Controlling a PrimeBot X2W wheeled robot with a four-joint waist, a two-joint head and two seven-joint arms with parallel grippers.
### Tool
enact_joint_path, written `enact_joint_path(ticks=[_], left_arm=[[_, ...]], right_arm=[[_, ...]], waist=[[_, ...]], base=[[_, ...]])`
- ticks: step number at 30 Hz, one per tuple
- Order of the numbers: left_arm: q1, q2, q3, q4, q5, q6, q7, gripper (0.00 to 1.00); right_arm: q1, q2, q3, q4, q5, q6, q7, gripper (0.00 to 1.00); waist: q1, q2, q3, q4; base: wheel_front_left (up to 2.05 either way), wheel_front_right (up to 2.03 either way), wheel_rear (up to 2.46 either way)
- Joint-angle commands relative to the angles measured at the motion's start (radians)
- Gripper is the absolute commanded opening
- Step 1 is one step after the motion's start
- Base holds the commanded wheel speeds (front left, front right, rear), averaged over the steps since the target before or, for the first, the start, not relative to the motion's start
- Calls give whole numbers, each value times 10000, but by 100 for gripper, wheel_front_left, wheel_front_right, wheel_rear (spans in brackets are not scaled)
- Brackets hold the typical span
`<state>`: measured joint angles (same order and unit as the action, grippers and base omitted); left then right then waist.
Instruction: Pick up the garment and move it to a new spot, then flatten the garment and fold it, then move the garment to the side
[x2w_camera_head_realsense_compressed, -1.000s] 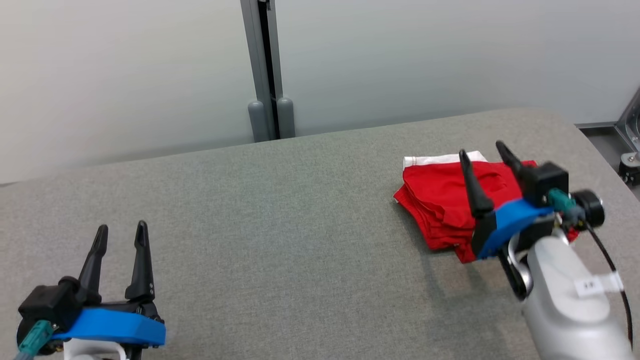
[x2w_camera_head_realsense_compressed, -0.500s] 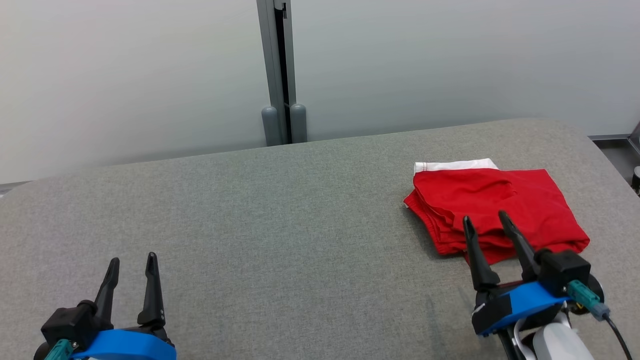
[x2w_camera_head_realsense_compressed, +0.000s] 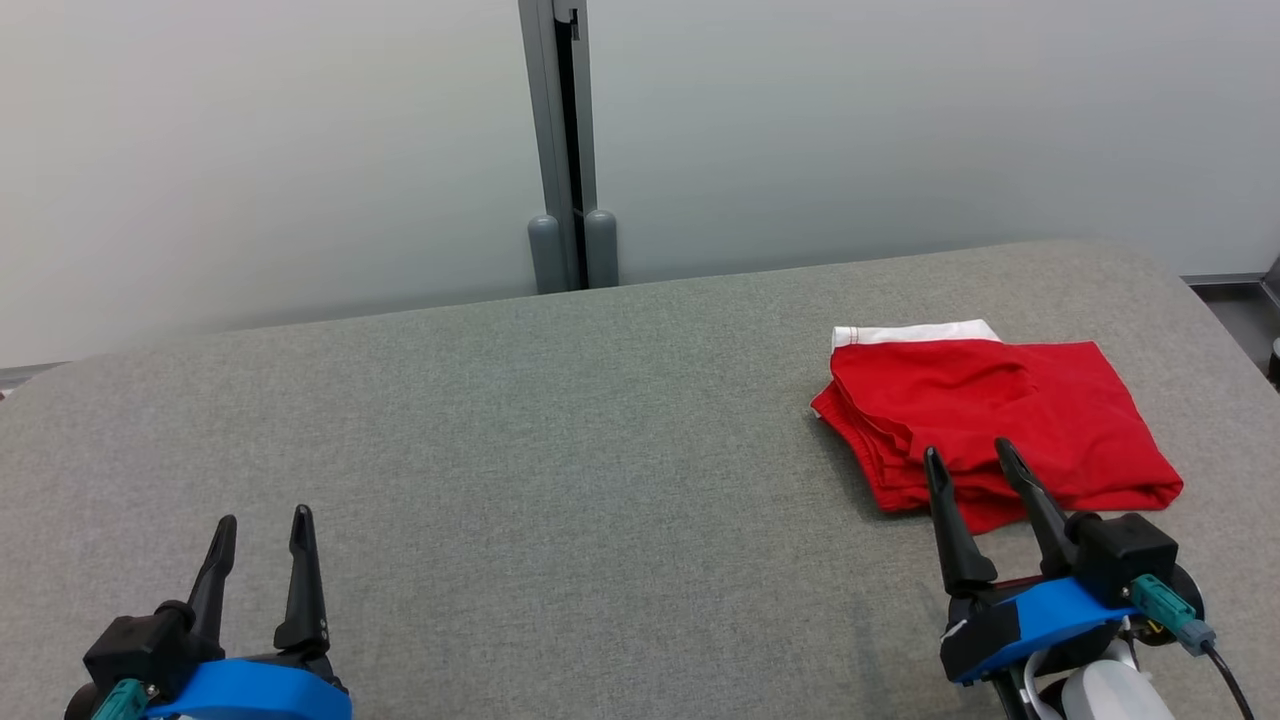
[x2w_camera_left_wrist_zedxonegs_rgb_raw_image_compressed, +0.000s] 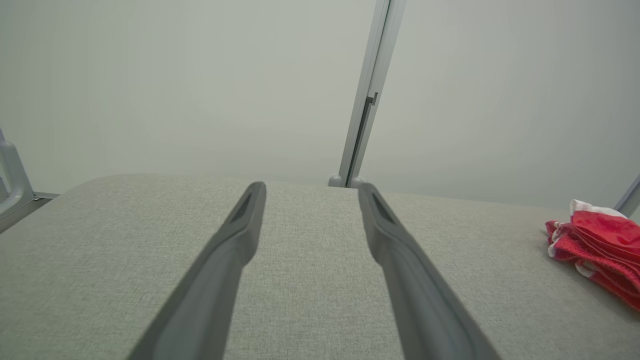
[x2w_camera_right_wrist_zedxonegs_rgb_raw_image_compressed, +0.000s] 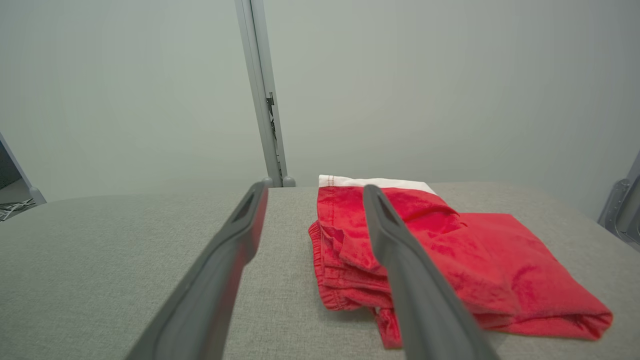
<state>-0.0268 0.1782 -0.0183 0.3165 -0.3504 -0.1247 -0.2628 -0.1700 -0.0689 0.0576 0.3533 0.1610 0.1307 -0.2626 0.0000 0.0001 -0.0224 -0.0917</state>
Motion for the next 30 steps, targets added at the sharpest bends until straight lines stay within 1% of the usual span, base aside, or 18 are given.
enact_joint_path(ticks=[1, 17, 18, 23, 30], left_arm=[[5, -22, 38, -63, 81, -79, -22, 100], [129, -29, -70, -300, 82, -74, -22, 100], [48, -61, -47, -244, 77, -42, 3, 0], [223, -205, -27, 31, -69, -42, 101, 0], [102, -306, 124, -37, -1284, -44, 473, 0]], right_arm=[[-10, 21, -40, 31, -27, 1, -25, 100], [-253, 58, -10, 296, 19, 1, -25, 100], [-122, 39, -12, 292, -4, 0, 0, 0], [108, 51, -58, 571, 146, 0, 99, 0], [120, 64, -265, 438, 1537, 0, 504, 0]], waist=[[0, -1, -9, 12], [0, -1, -60, 75], [0, -1, -60, 77], [0, -1, -59, 87], [0, -1, -41, 133]], base=[[0, 0, 0], [0, 0, 0], [0, 0, 0], [0, 0, 0], [0, 0, 0]])
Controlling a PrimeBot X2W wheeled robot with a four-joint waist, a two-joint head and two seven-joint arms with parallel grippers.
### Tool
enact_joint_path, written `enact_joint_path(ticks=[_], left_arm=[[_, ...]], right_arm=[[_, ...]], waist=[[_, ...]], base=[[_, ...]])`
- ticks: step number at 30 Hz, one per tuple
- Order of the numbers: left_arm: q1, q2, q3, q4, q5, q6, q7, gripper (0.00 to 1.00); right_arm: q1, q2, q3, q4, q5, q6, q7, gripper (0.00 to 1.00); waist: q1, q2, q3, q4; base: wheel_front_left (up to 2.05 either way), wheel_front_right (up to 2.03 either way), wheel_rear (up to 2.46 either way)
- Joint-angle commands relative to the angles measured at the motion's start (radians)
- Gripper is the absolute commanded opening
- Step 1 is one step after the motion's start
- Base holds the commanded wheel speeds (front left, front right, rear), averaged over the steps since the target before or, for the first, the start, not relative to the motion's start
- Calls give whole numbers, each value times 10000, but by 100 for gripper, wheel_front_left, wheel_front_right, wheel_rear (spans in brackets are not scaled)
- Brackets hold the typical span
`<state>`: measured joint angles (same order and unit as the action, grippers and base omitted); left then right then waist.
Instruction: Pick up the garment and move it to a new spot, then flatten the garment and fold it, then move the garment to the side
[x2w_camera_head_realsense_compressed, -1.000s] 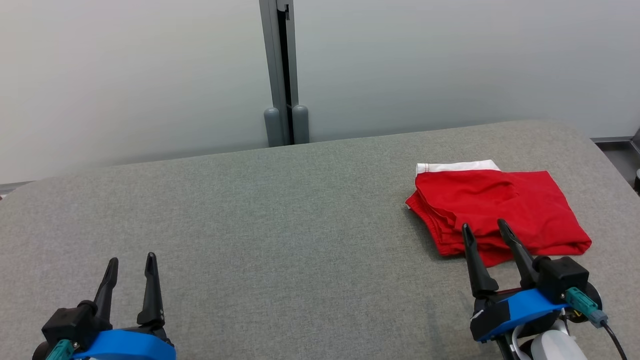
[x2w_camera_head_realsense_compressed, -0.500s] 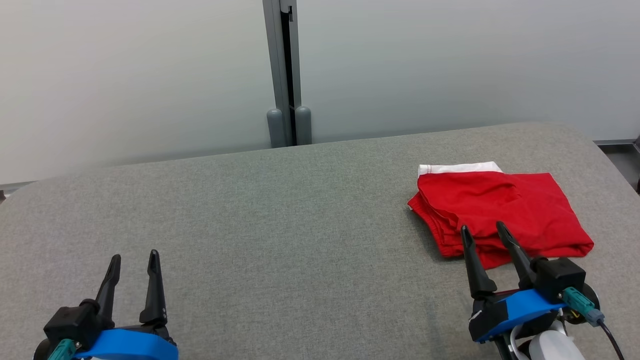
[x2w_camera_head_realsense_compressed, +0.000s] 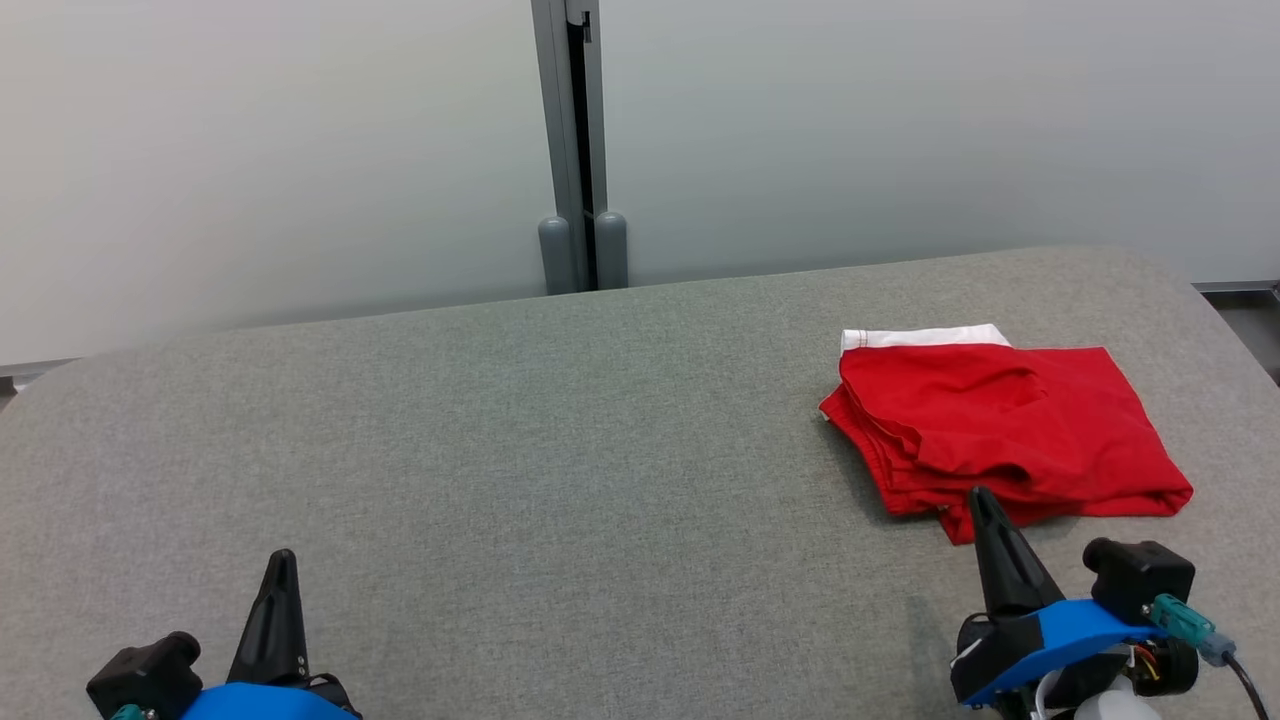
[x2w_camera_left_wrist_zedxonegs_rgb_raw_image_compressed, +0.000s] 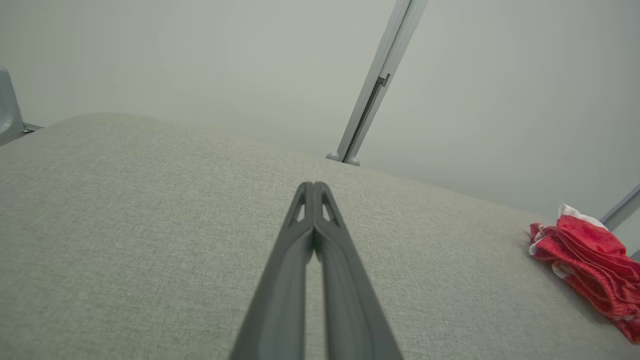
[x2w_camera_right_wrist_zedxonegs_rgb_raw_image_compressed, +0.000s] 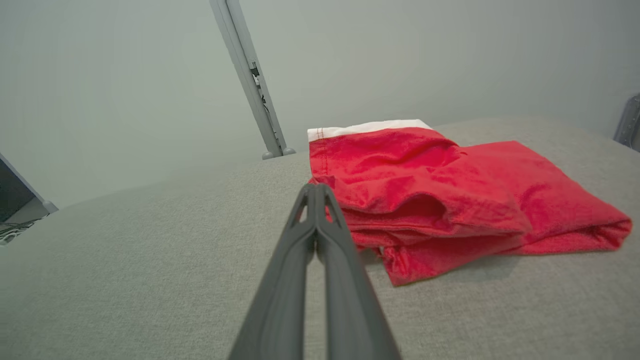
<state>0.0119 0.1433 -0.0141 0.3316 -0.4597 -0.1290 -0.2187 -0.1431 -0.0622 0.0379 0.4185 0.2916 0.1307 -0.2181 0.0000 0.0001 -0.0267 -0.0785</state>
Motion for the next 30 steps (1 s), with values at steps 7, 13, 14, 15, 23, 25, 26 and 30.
enact_joint_path(ticks=[7, 13, 14, 15, 23, 25, 26, 30], left_arm=[[-384, -51, 199, -273, -1311, -4, 352, 0], [-464, -125, 290, -333, -2204, -5, 608, 0], [-477, -138, 305, -342, -2348, -5, 648, 0], [-490, -150, 319, -351, -2490, -6, 690, 0], [-590, -242, 438, -421, -3565, -8, 1004, 0], [-611, -263, 466, -437, -3819, -8, 1076, 0], [-622, -273, 480, -445, -3942, -9, 1117, 0], [-668, -315, 534, -474, -4427, -10, 1254, 0]], right_arm=[[-68, 9, -178, -412, 1522, 0, 346, 0], [-22, 19, -285, -549, 2547, 0, 597, 0], [-15, 21, -303, -570, 2710, 0, 636, 0], [-8, 22, -321, -590, 2873, 0, 675, 0], [38, 34, -461, -738, 4105, 0, 986, 0], [49, 37, -495, -774, 4394, 0, 1065, 0], [54, 38, -511, -790, 4535, 0, 1101, 0], [76, 43, -578, -855, 5089, 0, 1240, 0]], waist=[[0, -1, 19, 48], [0, -1, 34, 88], [0, -1, 37, 95], [0, -1, 39, 102], [0, -1, 60, 155], [0, -1, 65, 169], [0, -1, 67, 175], [0, -1, 77, 202]], base=[[0, 0, 0], [0, 0, 0], [0, 0, 0], [0, 0, 0], [0, 0, 0], [0, 0, 0], [0, 0, 0], [0, 0, 0]])
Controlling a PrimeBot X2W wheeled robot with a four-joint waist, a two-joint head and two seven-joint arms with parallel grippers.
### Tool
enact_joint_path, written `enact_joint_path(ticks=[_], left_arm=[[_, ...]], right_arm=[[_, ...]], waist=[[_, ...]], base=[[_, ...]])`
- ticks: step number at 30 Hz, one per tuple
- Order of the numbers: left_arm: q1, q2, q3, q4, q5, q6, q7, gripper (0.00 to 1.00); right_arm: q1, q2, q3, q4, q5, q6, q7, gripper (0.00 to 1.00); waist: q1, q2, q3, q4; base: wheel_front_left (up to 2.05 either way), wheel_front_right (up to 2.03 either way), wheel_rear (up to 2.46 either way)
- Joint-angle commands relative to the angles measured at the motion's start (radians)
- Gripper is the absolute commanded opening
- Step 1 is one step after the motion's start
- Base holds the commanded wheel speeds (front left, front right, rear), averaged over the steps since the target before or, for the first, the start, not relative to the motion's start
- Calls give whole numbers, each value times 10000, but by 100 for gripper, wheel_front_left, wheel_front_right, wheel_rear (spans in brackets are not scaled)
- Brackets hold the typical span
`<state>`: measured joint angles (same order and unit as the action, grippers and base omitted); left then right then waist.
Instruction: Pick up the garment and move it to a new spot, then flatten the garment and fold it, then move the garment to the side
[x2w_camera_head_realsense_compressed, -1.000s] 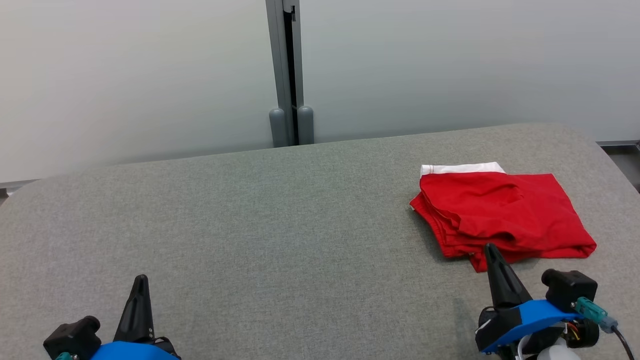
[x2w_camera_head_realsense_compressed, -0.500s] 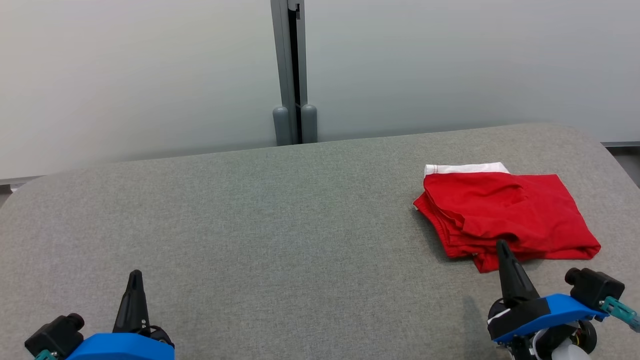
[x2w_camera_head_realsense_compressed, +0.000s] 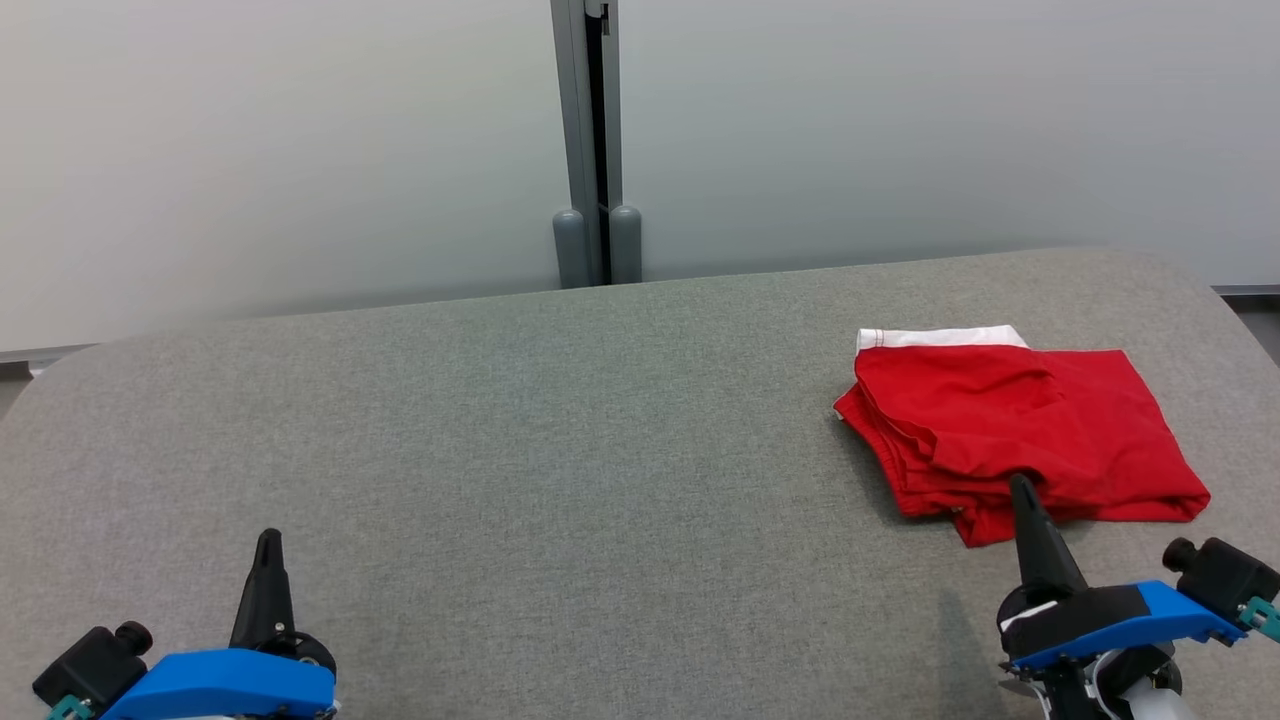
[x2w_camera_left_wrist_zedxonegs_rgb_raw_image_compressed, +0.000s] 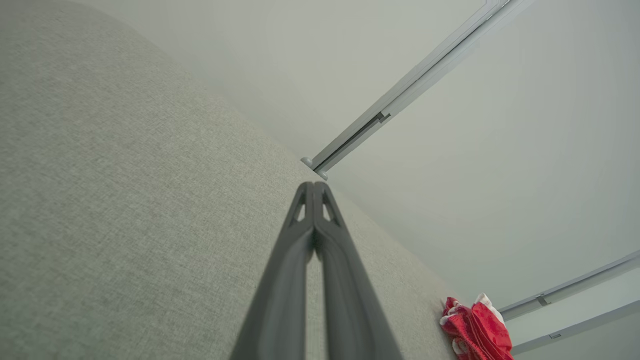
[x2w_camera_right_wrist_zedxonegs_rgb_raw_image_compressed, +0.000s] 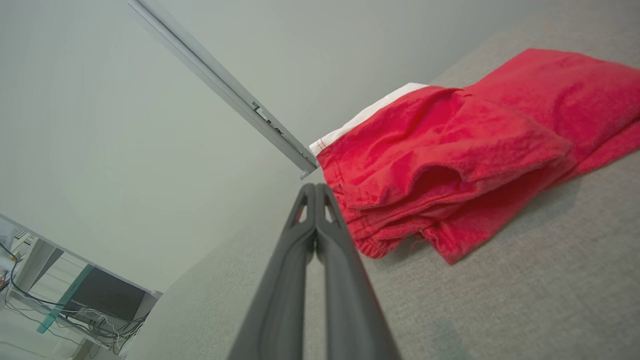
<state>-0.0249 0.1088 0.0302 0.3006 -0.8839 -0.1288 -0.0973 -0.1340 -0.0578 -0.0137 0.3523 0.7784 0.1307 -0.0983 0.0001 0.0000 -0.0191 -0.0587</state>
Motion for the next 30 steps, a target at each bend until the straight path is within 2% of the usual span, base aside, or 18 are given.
enact_joint_path(ticks=[1, 30], left_arm=[[-312, 20, 103, -171, -303, -12, 77, 0], [-568, -239, 434, -350, -3269, -20, 965, 0]], right_arm=[[-10, 0, -78, -209, 358, 0, 82, 0], [108, 32, -485, -602, 3759, 1, 968, 0]], waist=[[-1, 0, 4, 10], [-1, 0, 77, 204]], base=[[0, 0, 0], [0, 0, 0]])
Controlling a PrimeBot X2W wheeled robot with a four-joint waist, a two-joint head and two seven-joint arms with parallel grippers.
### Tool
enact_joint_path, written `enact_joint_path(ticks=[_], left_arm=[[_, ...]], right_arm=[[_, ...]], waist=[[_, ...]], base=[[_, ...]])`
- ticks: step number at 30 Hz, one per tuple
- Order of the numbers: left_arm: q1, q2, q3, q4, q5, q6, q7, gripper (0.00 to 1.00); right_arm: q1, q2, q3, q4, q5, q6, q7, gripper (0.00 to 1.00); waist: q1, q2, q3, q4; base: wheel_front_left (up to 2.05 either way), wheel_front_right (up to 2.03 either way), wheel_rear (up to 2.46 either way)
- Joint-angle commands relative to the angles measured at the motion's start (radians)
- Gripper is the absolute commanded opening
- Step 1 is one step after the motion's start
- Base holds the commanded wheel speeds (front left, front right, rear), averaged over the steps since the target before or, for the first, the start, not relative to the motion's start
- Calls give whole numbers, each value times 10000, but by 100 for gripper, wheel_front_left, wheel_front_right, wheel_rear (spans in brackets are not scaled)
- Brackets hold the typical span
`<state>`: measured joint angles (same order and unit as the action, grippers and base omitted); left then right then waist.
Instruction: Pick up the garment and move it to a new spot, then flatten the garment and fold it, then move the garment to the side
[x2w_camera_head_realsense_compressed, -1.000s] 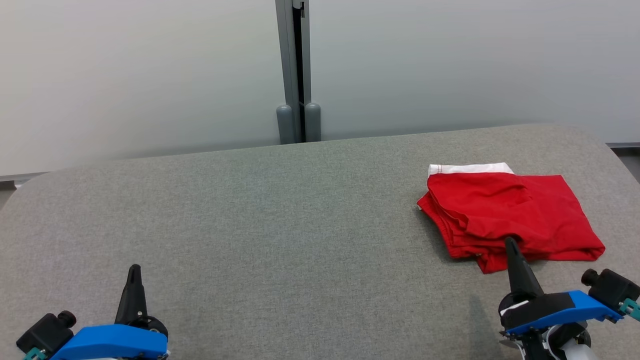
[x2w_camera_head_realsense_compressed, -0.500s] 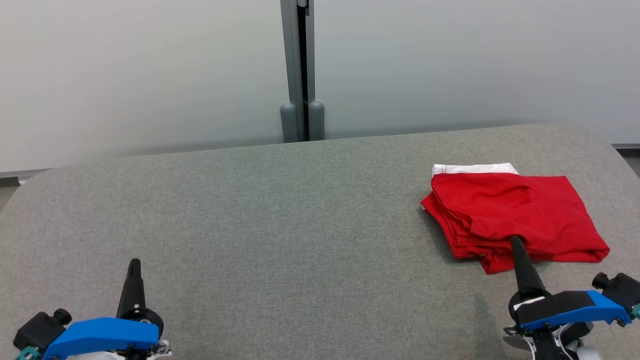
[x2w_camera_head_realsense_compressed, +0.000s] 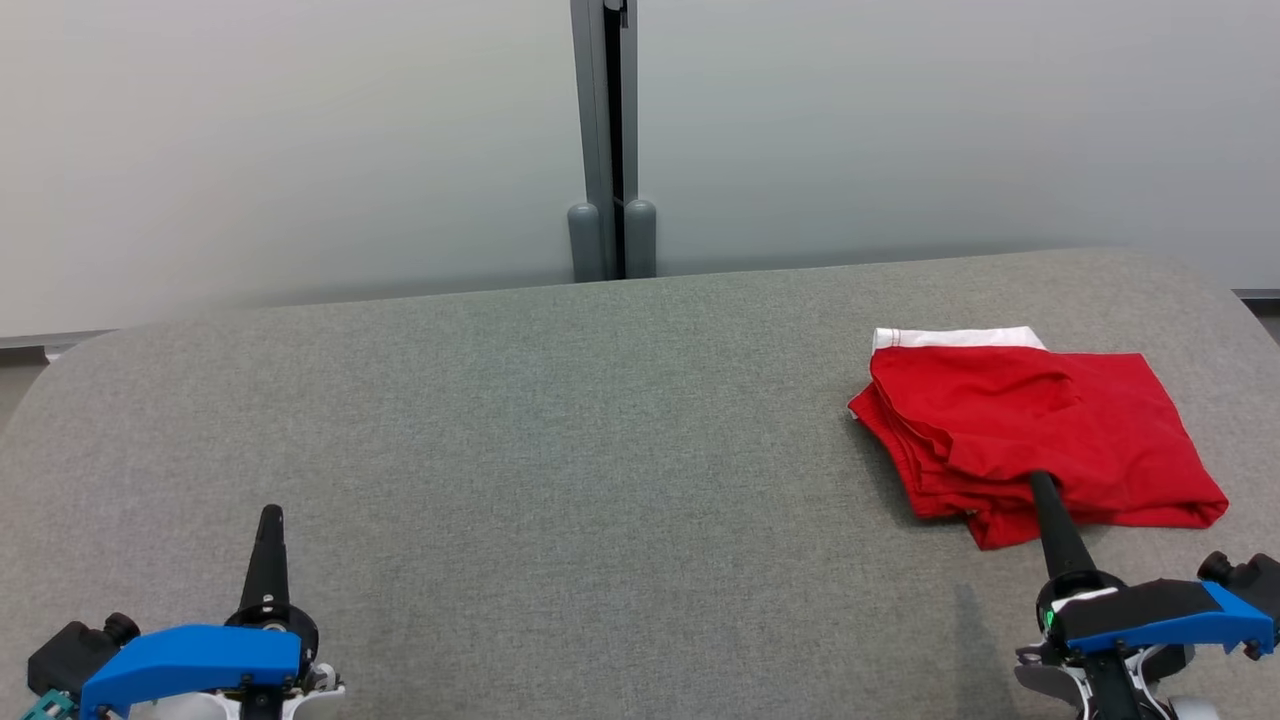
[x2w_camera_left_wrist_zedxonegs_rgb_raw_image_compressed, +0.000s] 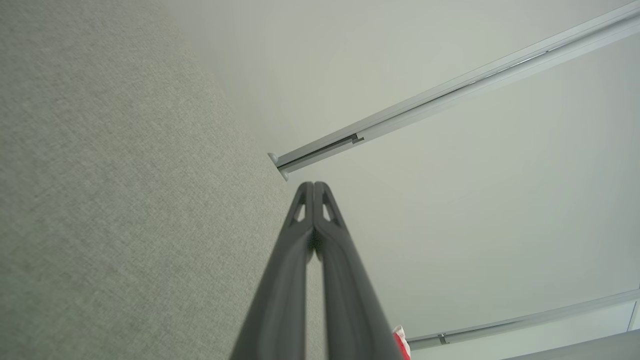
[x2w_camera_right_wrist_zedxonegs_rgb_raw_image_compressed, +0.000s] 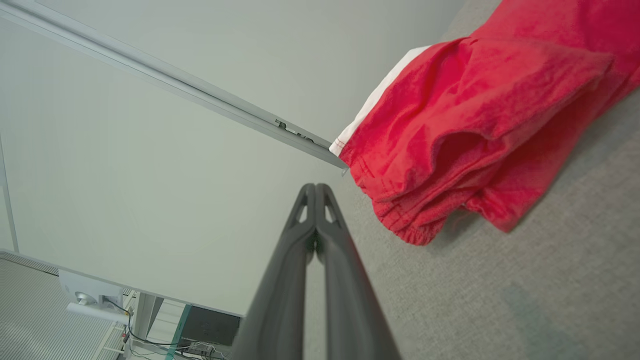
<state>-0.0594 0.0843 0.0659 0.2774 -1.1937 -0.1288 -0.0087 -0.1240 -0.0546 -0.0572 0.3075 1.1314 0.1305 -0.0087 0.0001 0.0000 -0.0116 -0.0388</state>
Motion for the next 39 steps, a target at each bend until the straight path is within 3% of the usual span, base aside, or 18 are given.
enact_joint_path(ticks=[1, 39], left_arm=[[-233, -1, 87, -122, -258, -20, 95, 0], [-475, -255, 399, -291, -3131, -30, 953, 0]], right_arm=[[13, 1, -61, -164, 326, 3, 89, 0], [164, 35, -450, -531, 3608, 4, 956, 0]], waist=[[-1, 0, 5, 12], [-1, 0, 101, 266]], base=[[0, 0, 0], [0, 0, 0]])
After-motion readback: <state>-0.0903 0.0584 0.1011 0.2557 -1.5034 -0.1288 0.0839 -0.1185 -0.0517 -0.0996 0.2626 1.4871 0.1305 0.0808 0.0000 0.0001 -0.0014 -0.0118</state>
